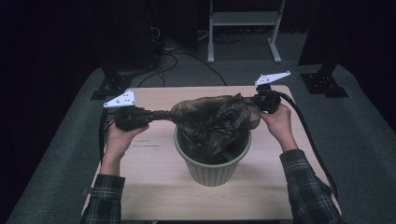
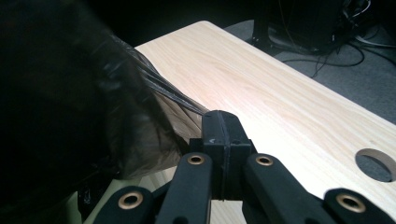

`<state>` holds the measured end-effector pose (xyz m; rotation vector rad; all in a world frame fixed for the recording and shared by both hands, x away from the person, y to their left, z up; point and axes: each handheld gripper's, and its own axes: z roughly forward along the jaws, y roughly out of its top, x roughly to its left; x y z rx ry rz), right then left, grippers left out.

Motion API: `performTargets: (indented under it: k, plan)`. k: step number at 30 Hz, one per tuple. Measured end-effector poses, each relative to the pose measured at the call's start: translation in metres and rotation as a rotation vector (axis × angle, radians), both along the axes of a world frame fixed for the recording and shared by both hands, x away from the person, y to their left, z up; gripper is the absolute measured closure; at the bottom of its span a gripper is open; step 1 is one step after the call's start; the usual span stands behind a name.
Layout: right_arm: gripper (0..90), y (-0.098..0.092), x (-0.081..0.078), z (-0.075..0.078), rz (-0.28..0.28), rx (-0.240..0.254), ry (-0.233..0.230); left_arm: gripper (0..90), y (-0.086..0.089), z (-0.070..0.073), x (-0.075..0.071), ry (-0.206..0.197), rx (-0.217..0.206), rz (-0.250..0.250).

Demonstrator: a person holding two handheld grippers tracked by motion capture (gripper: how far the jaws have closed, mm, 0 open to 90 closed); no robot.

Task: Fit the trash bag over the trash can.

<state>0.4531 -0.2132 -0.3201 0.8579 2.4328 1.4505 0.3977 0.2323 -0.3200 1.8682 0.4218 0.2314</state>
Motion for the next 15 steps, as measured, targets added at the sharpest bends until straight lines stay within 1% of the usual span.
performTargets:
  k: [1, 4, 8, 11, 15]
  plan:
    - [90.0, 0.002, 0.001, -0.001, 0.003, -0.003, 0.005, 89.6, 0.001, -0.003, 0.000, 0.007, 0.000, -0.002]
    - [90.0, 0.006, 0.001, -0.008, 0.013, -0.036, 0.015, 89.6, 0.002, -0.011, -0.002, 0.017, 0.013, -0.012]
    - [90.0, 0.006, -0.002, -0.015, 0.022, -0.038, 0.030, 89.5, -0.002, -0.020, -0.006, 0.025, 0.014, -0.036]
    - [90.0, 0.005, -0.004, -0.020, 0.026, -0.045, 0.044, 89.5, -0.007, -0.026, -0.006, 0.033, 0.038, -0.027]
    - [90.0, 0.007, -0.002, -0.027, 0.019, -0.062, 0.061, 89.5, -0.013, -0.033, 0.000, 0.048, 0.046, -0.018]
